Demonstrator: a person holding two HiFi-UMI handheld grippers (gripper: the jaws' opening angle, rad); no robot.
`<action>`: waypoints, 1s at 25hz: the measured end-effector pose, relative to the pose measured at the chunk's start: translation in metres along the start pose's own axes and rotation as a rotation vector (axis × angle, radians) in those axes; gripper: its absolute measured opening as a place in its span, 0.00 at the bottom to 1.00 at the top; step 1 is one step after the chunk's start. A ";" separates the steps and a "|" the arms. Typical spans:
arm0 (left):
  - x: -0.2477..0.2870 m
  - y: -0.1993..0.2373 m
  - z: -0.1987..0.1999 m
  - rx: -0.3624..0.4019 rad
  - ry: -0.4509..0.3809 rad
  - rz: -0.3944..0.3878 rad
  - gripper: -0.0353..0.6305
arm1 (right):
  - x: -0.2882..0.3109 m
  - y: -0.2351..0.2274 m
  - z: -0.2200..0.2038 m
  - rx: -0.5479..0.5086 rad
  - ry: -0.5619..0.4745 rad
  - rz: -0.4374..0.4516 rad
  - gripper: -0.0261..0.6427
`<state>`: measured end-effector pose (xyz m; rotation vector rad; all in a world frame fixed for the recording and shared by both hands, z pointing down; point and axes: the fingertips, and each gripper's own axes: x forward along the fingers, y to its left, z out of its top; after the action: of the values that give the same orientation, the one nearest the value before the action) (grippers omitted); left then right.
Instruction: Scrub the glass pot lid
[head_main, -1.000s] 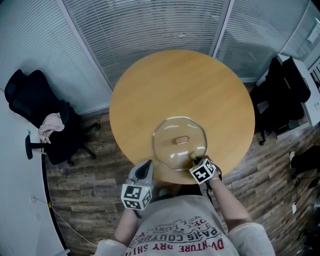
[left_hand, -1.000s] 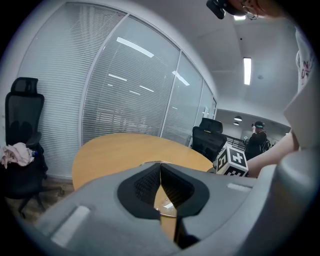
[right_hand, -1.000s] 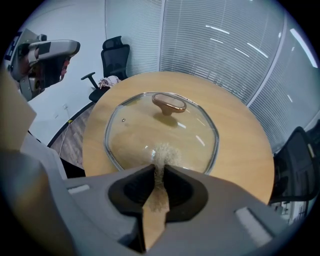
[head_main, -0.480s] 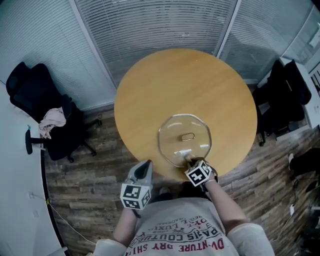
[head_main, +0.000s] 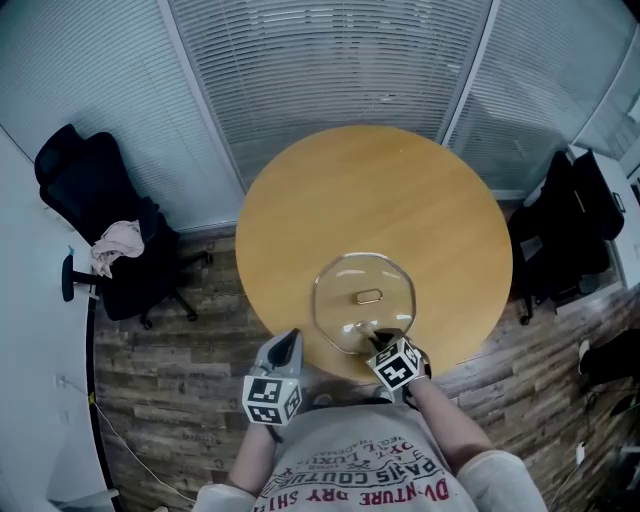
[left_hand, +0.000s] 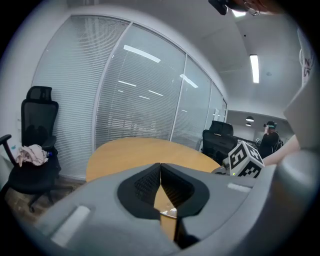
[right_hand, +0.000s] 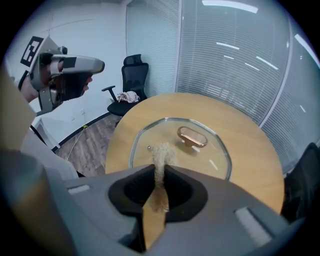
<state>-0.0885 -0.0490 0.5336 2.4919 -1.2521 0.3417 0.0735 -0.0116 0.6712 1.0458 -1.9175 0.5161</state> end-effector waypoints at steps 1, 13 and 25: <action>0.003 -0.005 0.002 0.001 -0.004 0.005 0.06 | -0.007 -0.008 0.003 0.004 -0.023 -0.007 0.12; 0.019 -0.063 0.049 0.040 -0.086 0.019 0.07 | -0.108 -0.074 0.060 0.024 -0.498 0.009 0.12; 0.014 -0.088 0.101 0.108 -0.190 -0.004 0.06 | -0.189 -0.080 0.113 -0.008 -0.793 -0.034 0.12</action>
<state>-0.0029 -0.0500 0.4298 2.6709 -1.3318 0.1792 0.1349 -0.0459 0.4479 1.4071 -2.5638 0.0556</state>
